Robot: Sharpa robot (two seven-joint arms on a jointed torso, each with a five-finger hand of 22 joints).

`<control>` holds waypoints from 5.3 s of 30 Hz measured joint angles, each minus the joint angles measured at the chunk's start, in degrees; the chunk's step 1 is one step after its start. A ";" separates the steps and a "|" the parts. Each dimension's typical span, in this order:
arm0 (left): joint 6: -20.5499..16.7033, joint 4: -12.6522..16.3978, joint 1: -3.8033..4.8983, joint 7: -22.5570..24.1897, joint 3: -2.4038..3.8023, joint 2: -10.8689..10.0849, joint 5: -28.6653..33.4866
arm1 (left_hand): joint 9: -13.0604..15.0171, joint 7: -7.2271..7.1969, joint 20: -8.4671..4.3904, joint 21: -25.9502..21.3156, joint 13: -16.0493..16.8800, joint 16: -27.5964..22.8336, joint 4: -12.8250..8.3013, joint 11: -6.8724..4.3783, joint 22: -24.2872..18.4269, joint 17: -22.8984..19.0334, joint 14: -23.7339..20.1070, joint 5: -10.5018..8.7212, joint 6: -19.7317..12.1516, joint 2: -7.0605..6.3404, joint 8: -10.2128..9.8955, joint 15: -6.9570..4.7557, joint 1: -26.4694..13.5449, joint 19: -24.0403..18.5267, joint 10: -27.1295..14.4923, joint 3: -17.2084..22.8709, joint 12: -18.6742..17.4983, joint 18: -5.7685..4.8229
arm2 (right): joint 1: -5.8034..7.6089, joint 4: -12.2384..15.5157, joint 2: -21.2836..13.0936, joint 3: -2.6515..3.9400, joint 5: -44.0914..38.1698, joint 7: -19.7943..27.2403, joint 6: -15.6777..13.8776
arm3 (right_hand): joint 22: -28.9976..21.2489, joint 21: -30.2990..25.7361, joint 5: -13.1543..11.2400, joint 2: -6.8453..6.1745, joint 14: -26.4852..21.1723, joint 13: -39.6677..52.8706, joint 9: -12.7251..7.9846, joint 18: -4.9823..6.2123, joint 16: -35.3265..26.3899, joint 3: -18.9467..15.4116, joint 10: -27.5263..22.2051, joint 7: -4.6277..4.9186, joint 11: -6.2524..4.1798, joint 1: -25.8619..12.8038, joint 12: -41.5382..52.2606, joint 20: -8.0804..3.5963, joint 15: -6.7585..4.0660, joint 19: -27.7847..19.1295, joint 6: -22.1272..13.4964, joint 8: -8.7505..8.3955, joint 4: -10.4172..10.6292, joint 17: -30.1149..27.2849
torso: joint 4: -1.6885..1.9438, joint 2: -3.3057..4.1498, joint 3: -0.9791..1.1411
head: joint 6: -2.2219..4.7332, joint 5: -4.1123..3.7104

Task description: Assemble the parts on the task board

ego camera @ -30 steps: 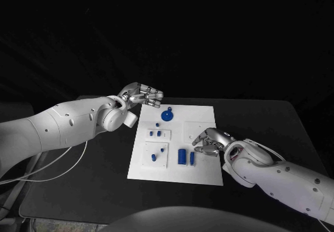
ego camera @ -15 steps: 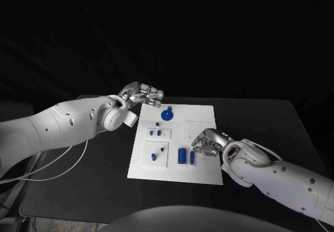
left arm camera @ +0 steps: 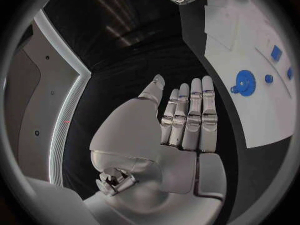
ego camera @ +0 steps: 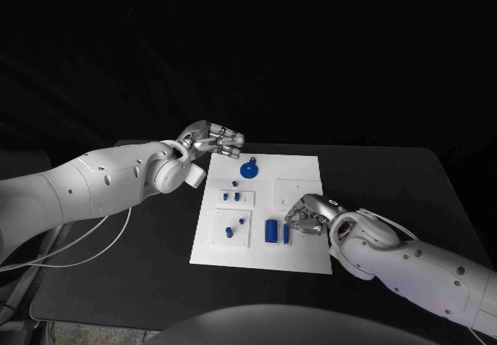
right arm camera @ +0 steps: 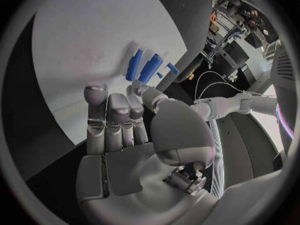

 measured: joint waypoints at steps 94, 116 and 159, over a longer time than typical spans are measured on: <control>0.00 0.06 0.02 -0.07 0.00 0.00 -0.02 | 0.00 0.00 0.00 0.00 0.00 0.00 0.15 0.00 -0.12 0.03 0.00 0.00 0.00 0.00 0.00 0.00 0.00 0.00 0.00 -0.15 0.00 0.00 | -1.74 -1.76 2.43 -0.88 -11.03 -4.95 -4.08 | 0.10 1.20 -7.44 -0.70 0.00 0.97 1.19 0.00 0.98 -5.18 1.74 -2.03 -1.35 3.55 0.64 -0.01 0.00 0.00 6.47 -0.13 0.02 -0.21 | 0.00 -0.02 0.00 | -1.08 -0.12; -0.66 -1.22 0.01 -0.07 -0.01 0.69 1.91 | 0.00 0.20 0.00 0.00 0.00 0.00 0.30 0.00 -0.11 0.02 0.00 0.00 -0.21 0.23 0.00 0.00 0.22 0.00 0.00 -0.30 0.00 0.00 | 0.18 -3.56 -1.39 4.25 12.51 3.11 -10.15 | -0.21 -1.04 -7.43 -0.85 -0.23 -0.87 -0.36 0.00 -1.85 -21.67 0.15 0.59 0.22 -4.38 -3.25 -0.43 -0.20 0.01 -4.36 -0.10 17.28 -0.98 | -0.20 -0.34 0.01 | 2.20 -0.42; -13.77 -1.99 -2.23 2.25 2.04 4.21 11.04 | -3.25 -7.12 -3.89 -4.88 -3.04 -2.88 -0.03 -5.56 -4.90 -3.98 -57.79 -3.55 -51.66 -0.47 -3.10 -4.75 -54.32 -55.31 -56.75 -2.81 -3.11 -3.78 | 9.08 -21.32 4.23 6.95 66.18 28.96 -2.32 | -74.43 -35.62 -9.38 2.40 -74.30 -71.29 -4.26 -1.83 -57.04 -27.68 -68.43 -2.81 2.33 -53.53 -57.72 7.10 5.67 -78.36 -63.04 -3.29 11.56 -62.70 | 0.49 -6.04 -0.36 | 14.59 -4.89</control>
